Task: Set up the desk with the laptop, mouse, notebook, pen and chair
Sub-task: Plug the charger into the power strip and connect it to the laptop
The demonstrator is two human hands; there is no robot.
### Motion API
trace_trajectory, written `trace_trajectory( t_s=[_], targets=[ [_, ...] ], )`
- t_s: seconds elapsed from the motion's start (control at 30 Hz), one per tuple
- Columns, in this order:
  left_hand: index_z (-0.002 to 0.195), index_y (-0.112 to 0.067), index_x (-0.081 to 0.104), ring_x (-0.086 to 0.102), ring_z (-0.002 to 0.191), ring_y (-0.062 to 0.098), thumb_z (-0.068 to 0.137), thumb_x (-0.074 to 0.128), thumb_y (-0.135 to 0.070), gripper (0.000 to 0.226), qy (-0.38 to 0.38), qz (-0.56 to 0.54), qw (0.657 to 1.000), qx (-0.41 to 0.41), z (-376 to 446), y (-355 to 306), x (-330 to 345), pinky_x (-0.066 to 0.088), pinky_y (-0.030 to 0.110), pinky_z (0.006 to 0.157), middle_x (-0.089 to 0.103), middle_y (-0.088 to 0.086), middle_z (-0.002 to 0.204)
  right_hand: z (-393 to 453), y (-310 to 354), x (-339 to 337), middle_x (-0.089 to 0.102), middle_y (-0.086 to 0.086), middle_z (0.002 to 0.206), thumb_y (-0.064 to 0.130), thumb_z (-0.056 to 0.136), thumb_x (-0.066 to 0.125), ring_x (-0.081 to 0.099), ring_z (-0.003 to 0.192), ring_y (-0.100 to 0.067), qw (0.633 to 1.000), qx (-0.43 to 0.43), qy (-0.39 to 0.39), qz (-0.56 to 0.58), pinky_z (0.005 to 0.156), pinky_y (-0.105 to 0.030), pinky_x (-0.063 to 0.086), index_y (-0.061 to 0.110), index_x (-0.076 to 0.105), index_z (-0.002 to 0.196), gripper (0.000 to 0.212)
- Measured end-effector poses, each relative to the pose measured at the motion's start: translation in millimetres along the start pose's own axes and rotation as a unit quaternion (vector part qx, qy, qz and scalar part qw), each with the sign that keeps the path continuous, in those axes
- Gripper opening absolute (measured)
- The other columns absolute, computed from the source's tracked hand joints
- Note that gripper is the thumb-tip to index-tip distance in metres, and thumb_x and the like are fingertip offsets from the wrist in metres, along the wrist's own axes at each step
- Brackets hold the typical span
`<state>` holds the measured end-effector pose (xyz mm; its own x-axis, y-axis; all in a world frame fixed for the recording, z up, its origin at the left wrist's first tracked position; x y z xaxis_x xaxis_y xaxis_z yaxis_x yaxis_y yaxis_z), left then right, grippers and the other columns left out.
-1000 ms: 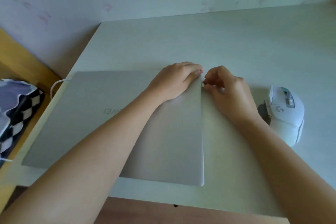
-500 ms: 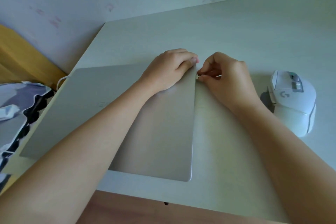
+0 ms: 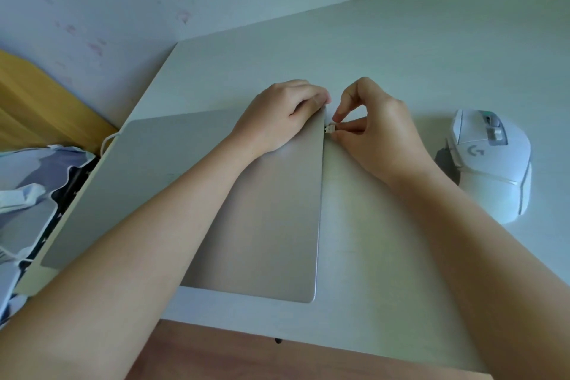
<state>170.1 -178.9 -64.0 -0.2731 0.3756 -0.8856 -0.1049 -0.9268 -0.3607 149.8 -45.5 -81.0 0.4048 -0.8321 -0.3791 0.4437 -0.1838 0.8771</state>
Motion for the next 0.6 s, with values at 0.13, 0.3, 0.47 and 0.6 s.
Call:
trace_trajectory(
  t_s=[0.13,0.3,0.47,0.6],
  targets=[
    [0.096,-0.025,0.067,0.058,0.084,0.014,0.095,0.041,-0.035,0.028,-0.001,-0.003,1.000,-0.002,1,0,1,0.049,0.040,0.077,0.057,-0.014,0.083,2,8,4,0.062,-0.003,0.083,-0.006,0.071,0.060,0.066,0.073,-0.019,0.999,-0.019,-0.012,-0.043,0.069,-0.032,0.050,0.014,0.046,0.080,0.025],
    [0.091,-0.023,0.067,0.059,0.086,0.015,0.089,0.044,-0.024,0.022,-0.007,-0.006,1.000,-0.011,3,-2,1,0.049,0.040,0.075,0.062,-0.012,0.088,0,11,10,0.061,-0.005,0.086,-0.010,0.070,0.053,0.066,0.077,-0.022,0.997,-0.029,-0.038,-0.061,0.068,-0.027,0.049,0.010,0.051,0.080,0.023],
    [0.095,-0.023,0.067,0.059,0.094,0.013,0.093,0.047,-0.021,0.020,-0.014,0.000,1.000,-0.025,-1,-3,-1,0.049,0.035,0.079,0.068,-0.011,0.100,-17,10,10,0.066,-0.001,0.100,0.002,0.082,0.058,0.068,0.088,-0.019,0.995,0.006,-0.093,-0.038,0.074,-0.038,0.054,0.015,0.056,0.096,0.020],
    [0.099,-0.021,0.067,0.058,0.098,0.015,0.096,0.045,-0.023,0.023,-0.044,0.039,0.997,-0.052,-9,-2,-6,0.047,0.033,0.078,0.069,-0.008,0.103,-31,10,8,0.068,0.000,0.098,0.001,0.081,0.057,0.068,0.088,-0.015,0.992,0.057,-0.116,-0.013,0.079,-0.039,0.055,0.013,0.058,0.100,0.023]
  ],
)
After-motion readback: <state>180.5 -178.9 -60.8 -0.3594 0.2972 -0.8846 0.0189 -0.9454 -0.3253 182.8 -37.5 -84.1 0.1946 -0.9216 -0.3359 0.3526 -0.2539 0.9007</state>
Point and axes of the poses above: each hand's wrist, its own z-axis towards the middle knuckle, its own x-axis out of the palm, y = z × x, the point moved 9 cm from there along z, towards the middle knuckle
